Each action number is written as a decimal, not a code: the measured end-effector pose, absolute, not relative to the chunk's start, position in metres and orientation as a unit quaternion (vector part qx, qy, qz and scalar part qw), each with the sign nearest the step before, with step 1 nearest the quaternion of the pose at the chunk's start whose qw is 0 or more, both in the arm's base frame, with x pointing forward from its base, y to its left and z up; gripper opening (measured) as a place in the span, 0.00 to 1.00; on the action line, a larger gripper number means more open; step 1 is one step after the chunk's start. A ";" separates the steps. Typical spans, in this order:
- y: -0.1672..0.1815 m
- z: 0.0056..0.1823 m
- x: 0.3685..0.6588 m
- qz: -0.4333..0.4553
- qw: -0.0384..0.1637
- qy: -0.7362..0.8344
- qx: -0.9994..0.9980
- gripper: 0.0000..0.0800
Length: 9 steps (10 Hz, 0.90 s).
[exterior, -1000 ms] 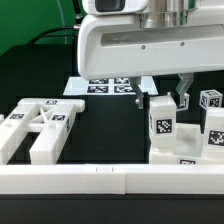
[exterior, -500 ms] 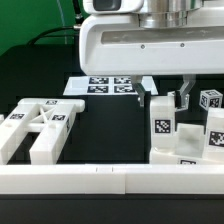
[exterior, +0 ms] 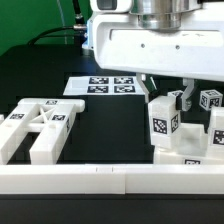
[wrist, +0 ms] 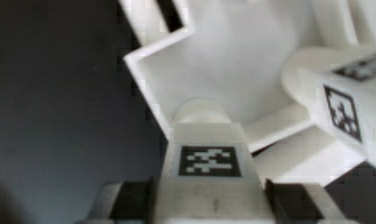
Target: Assemble chair
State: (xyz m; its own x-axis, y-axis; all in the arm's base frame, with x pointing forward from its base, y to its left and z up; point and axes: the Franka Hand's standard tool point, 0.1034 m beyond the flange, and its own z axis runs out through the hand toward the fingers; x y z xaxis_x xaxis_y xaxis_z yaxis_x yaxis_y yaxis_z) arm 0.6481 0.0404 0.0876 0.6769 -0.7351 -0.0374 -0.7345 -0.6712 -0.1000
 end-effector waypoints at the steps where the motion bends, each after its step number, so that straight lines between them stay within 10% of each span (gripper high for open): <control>1: 0.043 0.088 0.648 0.000 0.057 0.447 -0.892 0.36; 4: 0.048 0.088 0.649 0.006 0.058 0.524 -0.850 0.36; 9: 0.053 0.087 0.648 -0.002 0.057 0.406 -0.912 0.80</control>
Offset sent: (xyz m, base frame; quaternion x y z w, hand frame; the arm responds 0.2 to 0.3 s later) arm 0.0000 0.0000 0.0000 0.0000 0.0000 0.1938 0.9810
